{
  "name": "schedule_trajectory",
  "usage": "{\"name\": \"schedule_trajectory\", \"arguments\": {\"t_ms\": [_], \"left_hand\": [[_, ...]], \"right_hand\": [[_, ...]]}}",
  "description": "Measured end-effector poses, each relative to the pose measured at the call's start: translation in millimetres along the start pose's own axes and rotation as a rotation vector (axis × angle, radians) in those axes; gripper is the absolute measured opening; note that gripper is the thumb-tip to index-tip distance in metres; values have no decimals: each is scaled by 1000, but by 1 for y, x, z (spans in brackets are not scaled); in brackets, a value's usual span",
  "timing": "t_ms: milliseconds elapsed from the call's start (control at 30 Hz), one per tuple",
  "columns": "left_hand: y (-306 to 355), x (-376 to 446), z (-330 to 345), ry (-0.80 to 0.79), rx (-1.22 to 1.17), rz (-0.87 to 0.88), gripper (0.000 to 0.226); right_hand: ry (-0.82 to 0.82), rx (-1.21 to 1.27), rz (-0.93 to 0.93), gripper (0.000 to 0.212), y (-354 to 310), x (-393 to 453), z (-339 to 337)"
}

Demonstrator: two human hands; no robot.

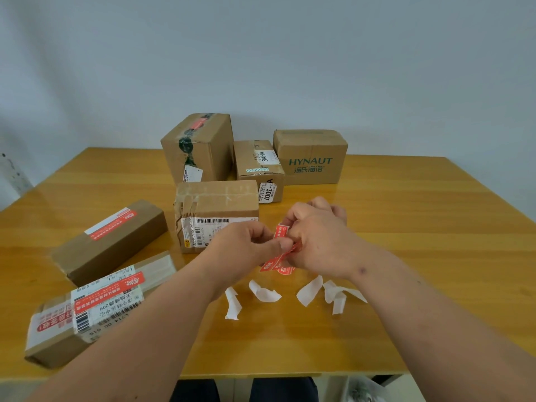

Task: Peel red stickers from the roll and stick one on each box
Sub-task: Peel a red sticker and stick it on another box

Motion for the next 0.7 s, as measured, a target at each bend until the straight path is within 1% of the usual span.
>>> {"name": "schedule_trajectory", "arguments": {"t_ms": [67, 133, 300, 367, 433, 467, 567, 700], "left_hand": [[-1, -1, 0, -18, 52, -22, 12], [-2, -1, -2, 11, 65, -33, 10], [-8, 3, -3, 74, -53, -69, 11], [-10, 4, -3, 84, -77, -71, 12], [-10, 4, -1, 83, -74, -61, 11], [-10, 4, -1, 85, -71, -57, 11], [-10, 5, 0, 111, -64, -55, 10], [-12, 6, -2, 168, -88, -65, 13]], "right_hand": [[-6, -6, -8, 27, 0, -1, -1], [-12, -8, -18, 25, 0, -3, -1], [81, 15, -26, 21, -2, -7, -5], [99, 11, -13, 29, -2, -6, -4], [84, -11, 3, 37, -1, -5, -3], [72, -26, 6, 37, -2, -4, -3], [51, -39, -12, 29, -5, -3, -3], [74, -15, -37, 18, -7, -5, -5]]}}
Point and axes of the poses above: each hand's wrist, its own x-axis towards the middle knuckle, its own z-axis out of the palm, y = z × x, the point moved 5 cm from there along x, towards the middle knuckle, and after that the axes turned 9 degrees about -x, right-handed, at the moved point
